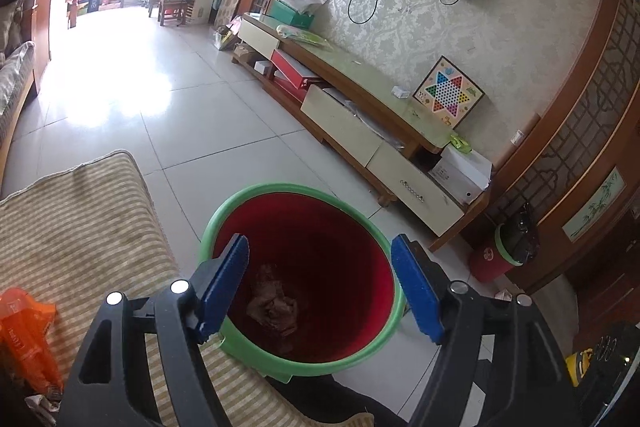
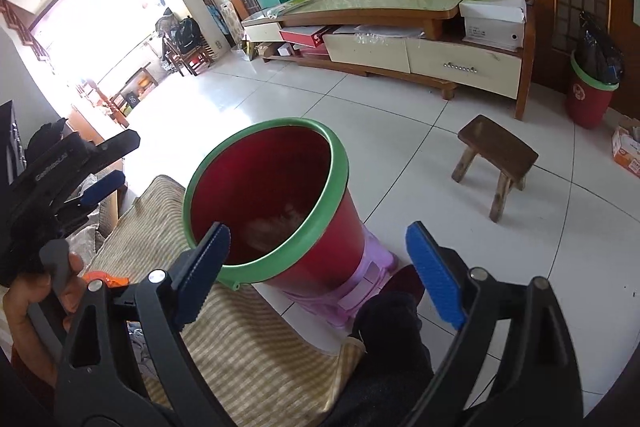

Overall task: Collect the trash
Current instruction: 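Carry the bottle over the red bin and open the right gripper, then move the left gripper to the toothpaste box and close on it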

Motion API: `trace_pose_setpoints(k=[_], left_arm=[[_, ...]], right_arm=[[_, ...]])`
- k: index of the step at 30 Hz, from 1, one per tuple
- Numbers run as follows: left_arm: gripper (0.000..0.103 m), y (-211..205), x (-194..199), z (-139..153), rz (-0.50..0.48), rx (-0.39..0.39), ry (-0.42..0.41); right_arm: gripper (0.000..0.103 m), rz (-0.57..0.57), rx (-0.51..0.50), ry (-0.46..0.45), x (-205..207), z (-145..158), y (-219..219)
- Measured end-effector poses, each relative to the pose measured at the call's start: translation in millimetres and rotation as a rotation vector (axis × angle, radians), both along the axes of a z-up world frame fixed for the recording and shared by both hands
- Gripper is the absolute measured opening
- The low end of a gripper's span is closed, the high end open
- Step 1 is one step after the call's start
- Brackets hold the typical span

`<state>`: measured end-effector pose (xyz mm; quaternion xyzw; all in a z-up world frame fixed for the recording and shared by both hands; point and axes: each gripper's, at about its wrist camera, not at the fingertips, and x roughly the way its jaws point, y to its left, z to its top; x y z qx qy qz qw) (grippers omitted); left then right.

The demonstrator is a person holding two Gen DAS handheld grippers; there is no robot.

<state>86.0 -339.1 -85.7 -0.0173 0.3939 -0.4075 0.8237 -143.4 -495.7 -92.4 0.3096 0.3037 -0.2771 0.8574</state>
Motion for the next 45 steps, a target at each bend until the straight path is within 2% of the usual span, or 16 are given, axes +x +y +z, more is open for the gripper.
trace_pose_setpoints(k=[5, 9, 13, 17, 22, 25, 28, 30, 34, 36, 39, 40, 41, 43, 45], left_arm=[[0.07, 51, -22, 14, 0.043, -0.022, -0.008], [0.071, 114, -43, 21, 0.128, -0.031, -0.027], [0.071, 194, -53, 20, 0.263, -0.023, -0.026], [0.071, 280, -60, 12, 0.421, 0.016, -0.025], [0.071, 374, -65, -7, 0.568, 0.123, -0.02], [0.071, 419, -70, -18, 0.644, 0.178, -0.004], [0.071, 456, -79, -29, 0.723, 0.153, 0.05], [0.071, 468, -85, -34, 0.755, 0.138, 0.066], [0.071, 475, -98, -43, 0.784, 0.204, 0.076], [0.071, 483, -101, -49, 0.785, 0.201, 0.108], [0.071, 487, -109, -52, 0.806, 0.21, 0.111], [0.071, 488, -112, -53, 0.81, 0.207, 0.115], [0.071, 488, -113, -55, 0.811, 0.203, 0.121], [0.071, 487, -117, -57, 0.807, 0.2, 0.125], [0.071, 484, -117, -57, 0.79, 0.201, 0.119]], right_arm=[[0.088, 0.052, -0.032, 0.008, 9, 7, 22], [0.089, 0.118, -0.051, 0.016, 23, 11, 50], [0.089, 0.196, -0.068, 0.027, 39, 14, 84], [0.089, 0.273, -0.097, 0.042, 56, 20, 122], [0.09, 0.407, -0.118, 0.049, 76, 27, 173], [0.09, 0.571, -0.119, 0.02, 91, 39, 211], [0.09, 0.805, -0.137, -0.045, 110, 57, 270], [0.09, 0.975, -0.17, -0.071, 125, 60, 317], [0.089, 1.221, -0.148, -0.047, 156, 46, 395], [0.084, 1.306, -0.119, -0.005, 171, 34, 424], [0.073, 1.373, -0.102, 0.062, 187, 14, 454], [0.066, 1.387, -0.1, 0.103, 193, 5, 463], [0.047, 1.39, -0.107, 0.15, 195, -7, 470], [0.021, 1.367, -0.073, 0.197, 202, -23, 468], [0.014, 1.318, -0.008, 0.154, 200, -18, 450]])
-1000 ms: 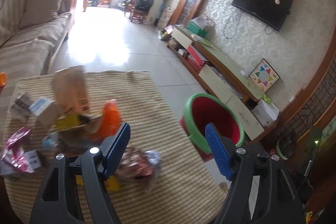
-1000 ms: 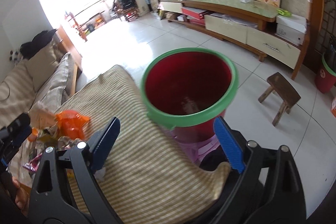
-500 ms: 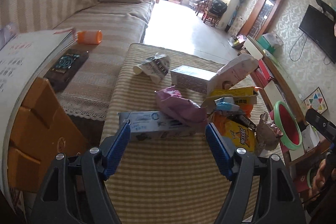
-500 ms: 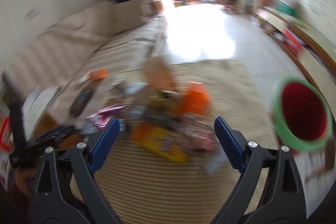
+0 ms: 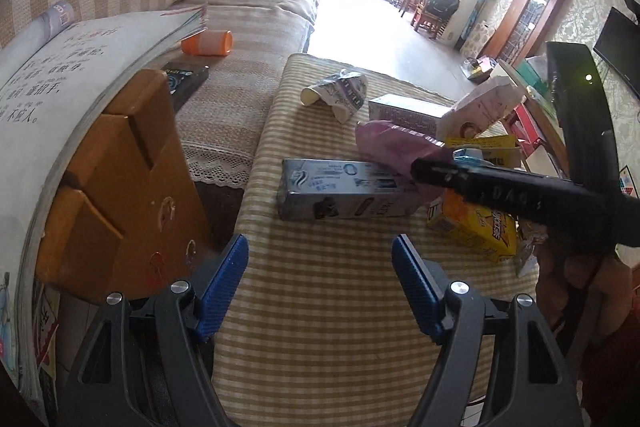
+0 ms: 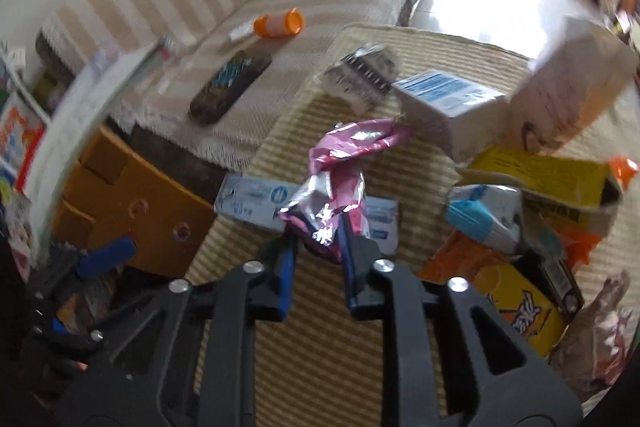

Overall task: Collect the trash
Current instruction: 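Move the left gripper to the toothpaste box and close on it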

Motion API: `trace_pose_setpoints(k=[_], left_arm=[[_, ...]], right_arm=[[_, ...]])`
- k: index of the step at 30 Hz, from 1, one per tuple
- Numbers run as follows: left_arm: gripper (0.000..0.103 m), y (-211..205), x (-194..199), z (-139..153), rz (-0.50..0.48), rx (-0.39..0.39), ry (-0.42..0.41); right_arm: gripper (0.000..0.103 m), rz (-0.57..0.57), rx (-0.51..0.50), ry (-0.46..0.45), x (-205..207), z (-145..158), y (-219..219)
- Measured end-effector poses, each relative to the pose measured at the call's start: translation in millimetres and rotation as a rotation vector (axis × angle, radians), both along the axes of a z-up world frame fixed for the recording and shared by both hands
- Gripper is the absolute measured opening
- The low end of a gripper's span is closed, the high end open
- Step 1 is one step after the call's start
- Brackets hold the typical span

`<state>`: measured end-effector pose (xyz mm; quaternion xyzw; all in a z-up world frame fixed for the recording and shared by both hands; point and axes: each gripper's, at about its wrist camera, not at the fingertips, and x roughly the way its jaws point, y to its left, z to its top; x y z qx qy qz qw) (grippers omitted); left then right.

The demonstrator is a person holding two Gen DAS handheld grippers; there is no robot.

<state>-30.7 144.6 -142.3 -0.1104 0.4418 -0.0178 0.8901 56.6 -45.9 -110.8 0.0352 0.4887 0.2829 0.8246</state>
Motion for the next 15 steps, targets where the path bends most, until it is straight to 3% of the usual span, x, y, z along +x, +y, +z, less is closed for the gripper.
trace_pose_setpoints(k=[5, 8, 11, 15], left_arm=[[0.077, -21, 23, 8, -0.127, 0.018, -0.015], [0.08, -39, 46, 14, -0.239, 0.051, -0.016], [0.08, -56, 68, 11, -0.365, 0.094, 0.045], [0.083, -80, 94, -10, -0.491, 0.238, 0.166]], right_arm=[[0.009, -0.125, 0.092, -0.108, -33, 44, -56], [0.009, -0.182, 0.141, -0.118, -51, 59, -93], [0.009, -0.219, 0.173, -0.102, -64, 63, -124], [0.009, -0.251, 0.201, -0.085, -74, 60, -146]])
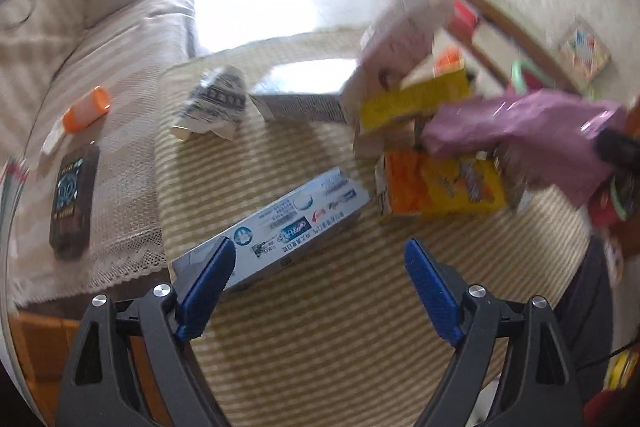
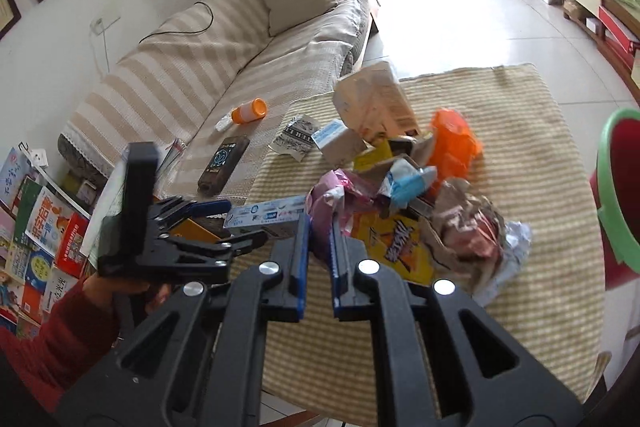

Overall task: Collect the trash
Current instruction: 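Move the left gripper to the toothpaste box and close on it, then lift the toothpaste box with the left gripper and drop it into the bin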

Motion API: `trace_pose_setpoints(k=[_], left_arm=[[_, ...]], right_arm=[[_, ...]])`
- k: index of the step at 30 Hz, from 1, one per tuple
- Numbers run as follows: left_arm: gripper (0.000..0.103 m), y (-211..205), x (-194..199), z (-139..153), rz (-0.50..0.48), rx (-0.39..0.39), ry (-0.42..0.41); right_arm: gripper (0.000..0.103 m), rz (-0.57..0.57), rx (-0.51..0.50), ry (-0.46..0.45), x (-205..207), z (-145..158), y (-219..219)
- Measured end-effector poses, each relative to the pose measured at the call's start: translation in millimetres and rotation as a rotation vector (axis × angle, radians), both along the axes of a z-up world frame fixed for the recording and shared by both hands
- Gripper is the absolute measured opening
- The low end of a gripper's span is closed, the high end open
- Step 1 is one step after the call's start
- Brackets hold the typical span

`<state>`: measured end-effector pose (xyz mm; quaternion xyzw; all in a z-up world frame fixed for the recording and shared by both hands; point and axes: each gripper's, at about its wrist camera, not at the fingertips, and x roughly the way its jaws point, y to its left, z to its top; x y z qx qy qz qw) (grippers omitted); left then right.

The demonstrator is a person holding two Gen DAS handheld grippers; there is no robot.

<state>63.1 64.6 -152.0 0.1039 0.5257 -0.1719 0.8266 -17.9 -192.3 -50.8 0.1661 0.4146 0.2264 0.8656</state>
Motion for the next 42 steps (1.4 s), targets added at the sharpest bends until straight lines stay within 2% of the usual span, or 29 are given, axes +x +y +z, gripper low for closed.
trace_pose_setpoints(k=[2, 5, 7, 10, 13, 15, 16, 18, 19, 21, 23, 24, 26, 27, 28, 29, 30, 31, 33, 39, 42], left_arm=[[0.083, -9, 8, -12, -0.022, 0.106, 0.016], [0.083, -17, 19, -28, -0.034, 0.211, 0.055], [0.083, -18, 26, -37, -0.035, 0.252, 0.084], [0.084, -22, 32, -41, -0.047, 0.323, 0.077], [0.081, -24, 35, -41, -0.043, 0.334, 0.068], [0.066, -23, 37, -41, -0.036, 0.334, 0.049], [0.064, -23, 38, -39, -0.032, 0.329, 0.044], [0.046, -21, 40, -33, -0.032, 0.303, 0.036], [0.042, -22, 39, -29, -0.034, 0.289, 0.03], [0.02, -21, 39, -23, -0.028, 0.253, 0.03], [0.009, -18, 40, -15, -0.012, 0.191, 0.04], [0.008, -16, 41, -11, 0.003, 0.16, 0.046], [0.016, -16, 40, -6, 0.019, 0.156, 0.03], [0.035, -15, 41, -6, 0.021, 0.171, 0.021], [0.047, -17, 39, -4, 0.016, 0.188, 0.008], [0.069, -18, 38, -2, 0.006, 0.198, -0.003], [0.074, -18, 38, -1, -0.012, 0.204, -0.01], [0.075, -18, 38, -1, -0.024, 0.213, -0.009], [0.084, -17, 44, -4, -0.057, 0.239, 0.005], [0.089, -30, 49, -30, -0.262, 0.421, 0.053], [0.089, -31, 58, -46, -0.298, 0.445, 0.116]], right_arm=[[0.009, -0.009, 0.017, 0.006, -3, -4, -7], [0.01, -0.014, 0.043, 0.019, -5, -10, -12], [0.01, -0.011, 0.05, 0.026, -8, -12, -14], [0.009, 0.0, 0.049, 0.029, -9, -15, -12], [0.009, 0.0, 0.053, 0.033, -10, -17, -10], [0.009, -0.004, 0.056, 0.033, -10, -17, -10], [0.009, -0.006, 0.058, 0.032, -10, -17, -10], [0.01, -0.009, 0.061, 0.033, -10, -17, -10], [0.009, -0.009, 0.061, 0.033, -10, -17, -9], [0.01, -0.007, 0.059, 0.033, -10, -16, -8], [0.01, -0.007, 0.056, 0.029, -11, -16, -8], [0.01, -0.006, 0.055, 0.027, -12, -15, -8], [0.01, -0.008, 0.058, 0.028, -14, -16, -8], [0.01, -0.008, 0.061, 0.029, -15, -16, -8], [0.009, -0.008, 0.061, 0.027, -16, -17, -8], [0.009, -0.008, 0.06, 0.025, -17, -17, -9], [0.009, -0.01, 0.057, 0.022, -17, -18, -10], [0.009, -0.014, 0.058, 0.019, -18, -19, -11], [0.009, -0.027, 0.074, 0.017, -18, -21, -14], [0.009, -0.033, 0.127, 0.046, -12, -29, -23], [0.009, -0.024, 0.118, 0.058, -9, -31, -21]])
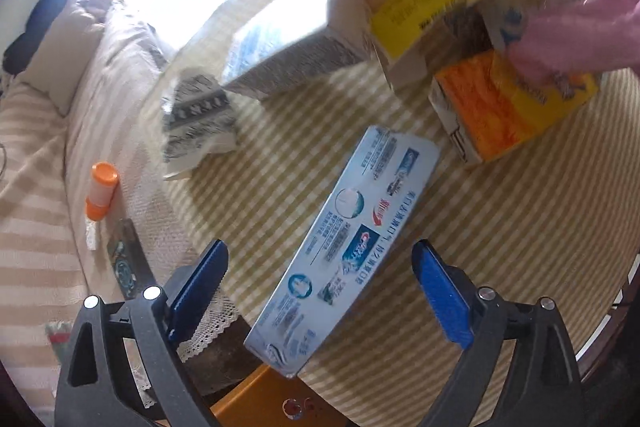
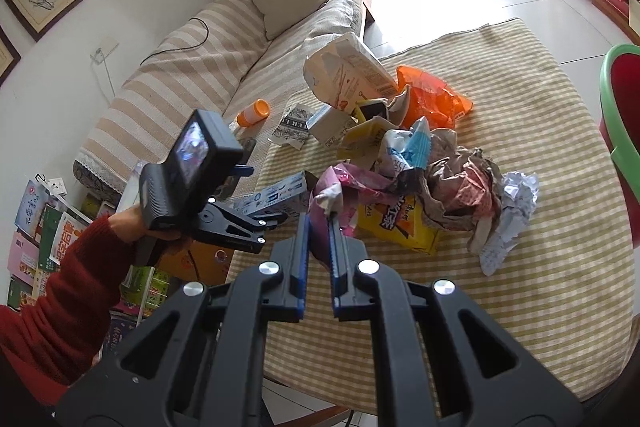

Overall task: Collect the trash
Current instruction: 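Lift the toothpaste box with the left gripper and drop it into the bin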

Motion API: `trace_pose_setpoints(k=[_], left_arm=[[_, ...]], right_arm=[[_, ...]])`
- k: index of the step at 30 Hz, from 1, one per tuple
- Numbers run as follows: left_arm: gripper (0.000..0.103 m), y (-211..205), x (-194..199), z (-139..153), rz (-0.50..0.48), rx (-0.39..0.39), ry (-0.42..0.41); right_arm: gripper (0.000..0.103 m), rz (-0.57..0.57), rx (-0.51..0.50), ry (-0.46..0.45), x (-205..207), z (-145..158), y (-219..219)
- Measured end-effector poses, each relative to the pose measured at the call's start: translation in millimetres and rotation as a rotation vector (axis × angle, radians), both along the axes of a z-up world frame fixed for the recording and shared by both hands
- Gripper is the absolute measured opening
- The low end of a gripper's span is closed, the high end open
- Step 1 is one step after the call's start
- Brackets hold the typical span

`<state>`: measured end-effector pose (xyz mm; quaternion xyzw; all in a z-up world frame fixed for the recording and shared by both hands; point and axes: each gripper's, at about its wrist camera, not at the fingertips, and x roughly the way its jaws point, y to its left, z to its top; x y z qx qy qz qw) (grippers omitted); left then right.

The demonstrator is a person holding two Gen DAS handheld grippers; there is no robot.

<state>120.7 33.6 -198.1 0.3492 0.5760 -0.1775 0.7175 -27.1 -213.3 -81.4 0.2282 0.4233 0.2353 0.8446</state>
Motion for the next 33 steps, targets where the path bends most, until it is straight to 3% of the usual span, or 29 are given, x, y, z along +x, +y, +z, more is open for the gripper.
trace_pose_setpoints(k=[2, 5, 6, 8, 15, 17, 22, 28, 33], left_arm=[[0.086, 2, 5, -10, 0.013, 0.017, 0.032], [0.051, 8, 9, -15, 0.066, -0.027, 0.064], [0.044, 10, 8, -13, 0.096, -0.047, 0.051], [0.04, 12, 3, -6, 0.133, -0.096, 0.041], [0.04, 26, -41, 55, 0.302, -0.395, -0.116], [0.04, 26, -53, 78, 0.335, -0.447, -0.178], [0.04, 29, -79, 113, 0.466, -0.71, -0.219], [0.04, 2, -86, 121, 0.453, -0.833, -0.226], [0.04, -26, -84, 133, 0.407, -0.883, -0.224]], right_arm=[[0.009, 0.006, 0.002, 0.001, 0, 2, 1], [0.009, 0.004, 0.003, -0.002, -1, 1, 3], [0.009, 0.003, 0.008, -0.001, -1, 0, 3], [0.009, 0.0, 0.005, -0.009, -3, 0, 5], [0.009, -0.011, -0.044, -0.073, -7, 18, 9], [0.009, -0.022, -0.028, -0.078, -7, 23, 5], [0.009, -0.045, 0.057, -0.082, -13, 38, -6], [0.009, -0.082, 0.05, -0.155, -30, 67, -21], [0.009, -0.148, 0.036, -0.227, -41, 88, -45]])
